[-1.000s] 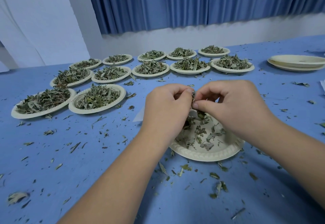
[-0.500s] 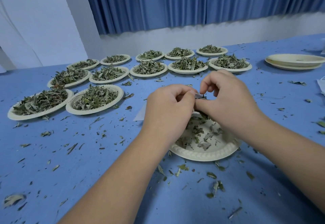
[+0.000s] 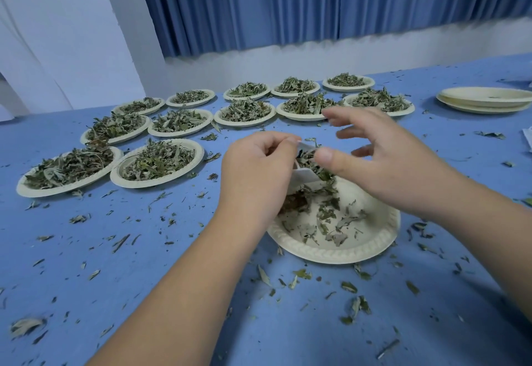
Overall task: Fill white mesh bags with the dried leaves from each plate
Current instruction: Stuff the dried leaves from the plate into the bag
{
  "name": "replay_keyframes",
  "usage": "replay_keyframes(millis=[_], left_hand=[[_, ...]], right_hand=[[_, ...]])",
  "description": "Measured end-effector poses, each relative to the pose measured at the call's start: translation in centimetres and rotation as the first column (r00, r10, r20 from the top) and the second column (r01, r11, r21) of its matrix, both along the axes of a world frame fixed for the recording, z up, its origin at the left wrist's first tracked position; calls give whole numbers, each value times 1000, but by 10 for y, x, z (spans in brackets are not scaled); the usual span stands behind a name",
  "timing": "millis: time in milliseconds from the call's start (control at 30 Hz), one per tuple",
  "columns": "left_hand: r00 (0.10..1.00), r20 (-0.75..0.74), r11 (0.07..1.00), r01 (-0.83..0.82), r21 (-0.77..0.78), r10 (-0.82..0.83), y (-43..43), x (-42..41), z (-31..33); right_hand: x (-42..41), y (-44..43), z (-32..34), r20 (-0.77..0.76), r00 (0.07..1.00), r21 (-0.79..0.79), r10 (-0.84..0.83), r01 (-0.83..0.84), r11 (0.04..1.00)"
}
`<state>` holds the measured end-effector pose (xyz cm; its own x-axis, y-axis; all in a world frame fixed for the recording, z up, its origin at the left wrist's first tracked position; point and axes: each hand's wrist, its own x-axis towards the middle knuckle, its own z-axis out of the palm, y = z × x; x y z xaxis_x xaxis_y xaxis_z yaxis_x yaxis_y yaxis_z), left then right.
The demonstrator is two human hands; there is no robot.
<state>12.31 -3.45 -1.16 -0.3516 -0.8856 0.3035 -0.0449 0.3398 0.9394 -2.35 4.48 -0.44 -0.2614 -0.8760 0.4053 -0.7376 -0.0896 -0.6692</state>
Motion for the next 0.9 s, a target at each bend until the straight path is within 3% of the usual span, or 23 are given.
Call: replay_keyframes(millis=[100, 167, 300, 567, 900], left_hand=[[999, 2, 999, -37, -20, 37, -2, 1, 1], [999, -7, 999, -43, -5, 43, -2, 1, 1], [999, -42, 999, -5, 42, 7, -2, 1, 2], [1000, -7, 1000, -16, -19, 16, -1, -2, -2], [999, 16, 997, 52, -58, -51, 9, -10, -6]], right_hand=[[2, 1, -1, -15, 996, 156, 94, -90, 984], [4, 0, -2, -13, 996, 166, 85, -81, 983], [5, 0, 0, 43, 999, 40, 32, -33, 999], [7, 1, 0, 121, 993, -116, 10, 4, 993], [16, -1, -4, -102, 989, -179, -110, 90, 980]])
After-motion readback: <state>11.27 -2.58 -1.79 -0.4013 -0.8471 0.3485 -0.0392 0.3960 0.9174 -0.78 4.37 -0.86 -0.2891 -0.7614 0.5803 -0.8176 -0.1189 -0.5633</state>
